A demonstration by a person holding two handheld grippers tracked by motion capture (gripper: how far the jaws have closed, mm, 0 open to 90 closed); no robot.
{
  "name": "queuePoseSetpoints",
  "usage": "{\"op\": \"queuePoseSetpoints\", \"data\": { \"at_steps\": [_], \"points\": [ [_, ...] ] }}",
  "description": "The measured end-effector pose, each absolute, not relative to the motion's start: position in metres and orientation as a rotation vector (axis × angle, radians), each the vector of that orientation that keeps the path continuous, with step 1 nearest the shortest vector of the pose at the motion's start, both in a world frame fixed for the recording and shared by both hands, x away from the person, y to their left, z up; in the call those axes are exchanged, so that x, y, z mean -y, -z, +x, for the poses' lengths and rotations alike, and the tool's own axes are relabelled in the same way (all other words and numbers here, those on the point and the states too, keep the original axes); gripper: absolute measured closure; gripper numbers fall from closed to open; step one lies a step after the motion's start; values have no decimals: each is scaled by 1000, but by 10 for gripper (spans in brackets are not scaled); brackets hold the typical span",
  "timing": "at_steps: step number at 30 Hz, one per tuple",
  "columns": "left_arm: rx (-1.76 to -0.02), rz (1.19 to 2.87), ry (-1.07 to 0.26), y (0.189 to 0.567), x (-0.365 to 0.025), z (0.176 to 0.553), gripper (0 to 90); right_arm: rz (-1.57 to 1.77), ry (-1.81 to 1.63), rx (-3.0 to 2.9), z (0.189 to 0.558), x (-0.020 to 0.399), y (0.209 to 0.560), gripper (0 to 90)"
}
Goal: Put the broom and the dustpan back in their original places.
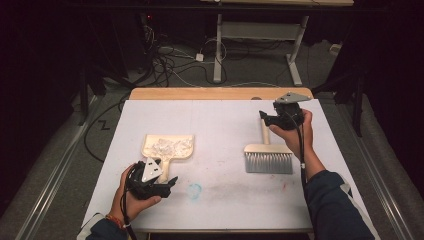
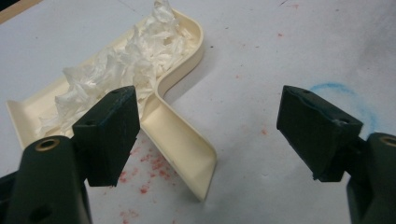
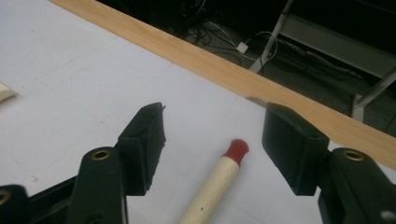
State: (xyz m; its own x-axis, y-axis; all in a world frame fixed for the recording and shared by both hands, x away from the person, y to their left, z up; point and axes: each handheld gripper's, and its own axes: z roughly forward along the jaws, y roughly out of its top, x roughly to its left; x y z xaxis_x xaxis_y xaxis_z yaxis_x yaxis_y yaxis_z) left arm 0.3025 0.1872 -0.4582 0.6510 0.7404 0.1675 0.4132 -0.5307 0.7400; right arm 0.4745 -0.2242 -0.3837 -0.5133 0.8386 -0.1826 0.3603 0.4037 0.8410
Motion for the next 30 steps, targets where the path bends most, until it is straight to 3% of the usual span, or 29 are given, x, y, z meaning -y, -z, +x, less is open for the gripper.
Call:
{"op": "queuePoseSetpoints", "data": {
  "at_steps": [20,30],
  "points": [
    [-877,2185,-647,459,-185,295,199,1022,-1130,-1959,437,231,381,230],
    [-846,2203,-655,463,-181,294,193,969,-1187,-1981,417,229,380,204]
  ]
}}
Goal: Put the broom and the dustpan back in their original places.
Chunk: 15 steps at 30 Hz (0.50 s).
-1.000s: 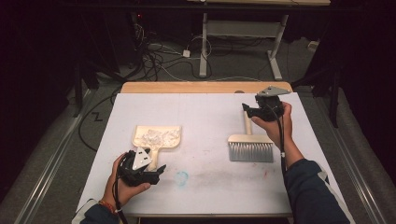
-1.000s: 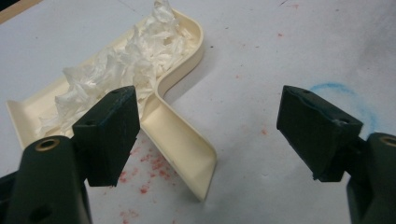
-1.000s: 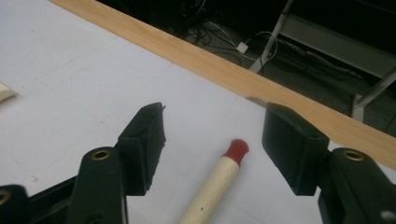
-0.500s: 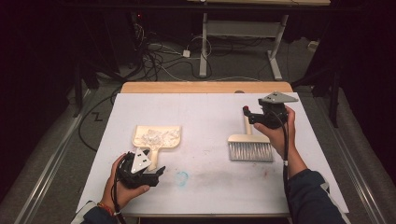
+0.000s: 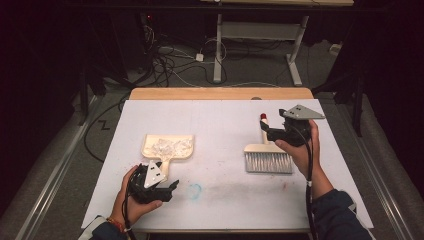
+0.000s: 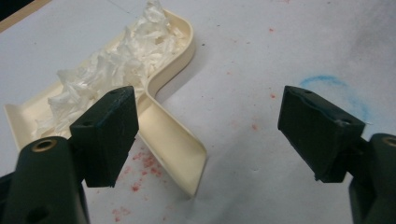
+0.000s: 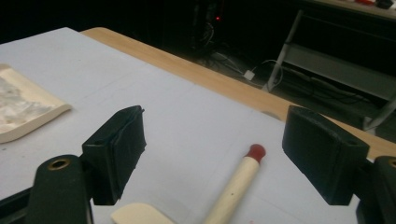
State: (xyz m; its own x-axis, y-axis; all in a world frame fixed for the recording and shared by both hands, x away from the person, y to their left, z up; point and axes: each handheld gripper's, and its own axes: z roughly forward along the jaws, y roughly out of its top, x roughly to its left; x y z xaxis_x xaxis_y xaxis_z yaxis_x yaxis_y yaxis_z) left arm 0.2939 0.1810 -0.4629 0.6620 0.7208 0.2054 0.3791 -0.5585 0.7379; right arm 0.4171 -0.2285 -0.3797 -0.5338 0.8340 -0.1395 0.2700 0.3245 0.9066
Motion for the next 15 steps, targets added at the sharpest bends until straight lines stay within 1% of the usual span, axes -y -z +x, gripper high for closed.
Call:
{"op": "queuePoseSetpoints", "data": {
  "at_steps": [15],
  "points": [
    [-830,2210,-675,464,-180,294,183,789,-1211,-1993,385,219,371,199]
  ]
}}
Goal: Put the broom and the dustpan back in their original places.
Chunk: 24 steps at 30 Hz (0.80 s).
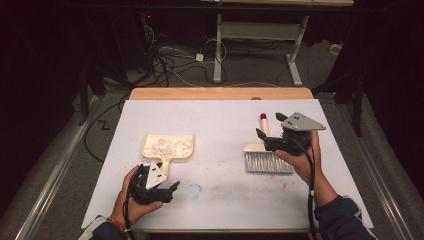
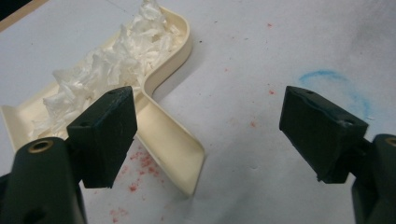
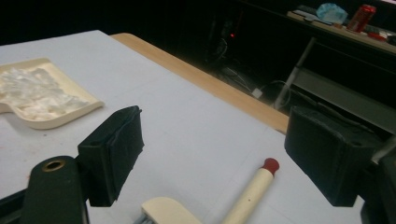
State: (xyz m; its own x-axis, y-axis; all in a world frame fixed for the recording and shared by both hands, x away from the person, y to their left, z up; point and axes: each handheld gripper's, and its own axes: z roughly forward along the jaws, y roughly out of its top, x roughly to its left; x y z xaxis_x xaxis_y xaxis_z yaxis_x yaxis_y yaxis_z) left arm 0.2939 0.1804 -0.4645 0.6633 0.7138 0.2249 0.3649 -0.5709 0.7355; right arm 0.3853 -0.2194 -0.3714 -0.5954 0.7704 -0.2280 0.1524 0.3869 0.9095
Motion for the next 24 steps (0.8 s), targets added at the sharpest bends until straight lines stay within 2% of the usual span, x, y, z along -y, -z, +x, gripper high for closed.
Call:
{"op": "queuePoseSetpoints", "data": {
  "at_steps": [24],
  "points": [
    [-826,2204,-666,464,-179,292,183,708,-1212,-1997,351,236,367,201]
  ]
}}
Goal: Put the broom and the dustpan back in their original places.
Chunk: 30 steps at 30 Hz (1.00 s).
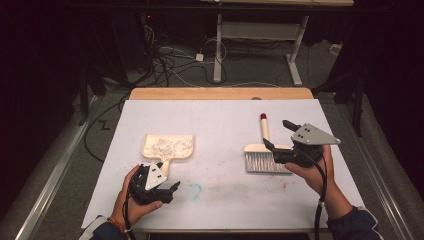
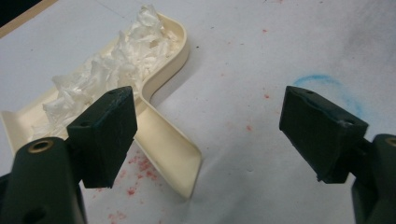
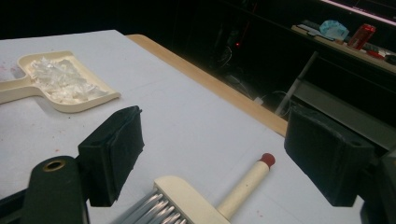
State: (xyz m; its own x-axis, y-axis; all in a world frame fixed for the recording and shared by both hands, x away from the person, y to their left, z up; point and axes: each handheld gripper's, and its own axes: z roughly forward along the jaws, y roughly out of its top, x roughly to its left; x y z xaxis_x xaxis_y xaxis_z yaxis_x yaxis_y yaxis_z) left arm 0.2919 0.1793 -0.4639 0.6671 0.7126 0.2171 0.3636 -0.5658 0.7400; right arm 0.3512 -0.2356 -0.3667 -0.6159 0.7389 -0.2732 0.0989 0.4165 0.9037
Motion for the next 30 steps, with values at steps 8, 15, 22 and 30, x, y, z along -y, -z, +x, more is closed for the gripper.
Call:
{"op": "queuePoseSetpoints", "data": {
  "at_steps": [8,15,22,30],
  "points": [
    [-812,2201,-671,463,-179,290,183,675,-1191,-2010,341,243,367,200],
    [-806,2199,-669,463,-178,290,183,661,-1179,-2020,332,249,368,200],
    [-803,2201,-670,464,-178,290,183,654,-1161,-2025,326,256,371,200],
    [-801,2207,-666,464,-177,291,183,651,-1145,-2026,318,266,371,200]
  ]
}}
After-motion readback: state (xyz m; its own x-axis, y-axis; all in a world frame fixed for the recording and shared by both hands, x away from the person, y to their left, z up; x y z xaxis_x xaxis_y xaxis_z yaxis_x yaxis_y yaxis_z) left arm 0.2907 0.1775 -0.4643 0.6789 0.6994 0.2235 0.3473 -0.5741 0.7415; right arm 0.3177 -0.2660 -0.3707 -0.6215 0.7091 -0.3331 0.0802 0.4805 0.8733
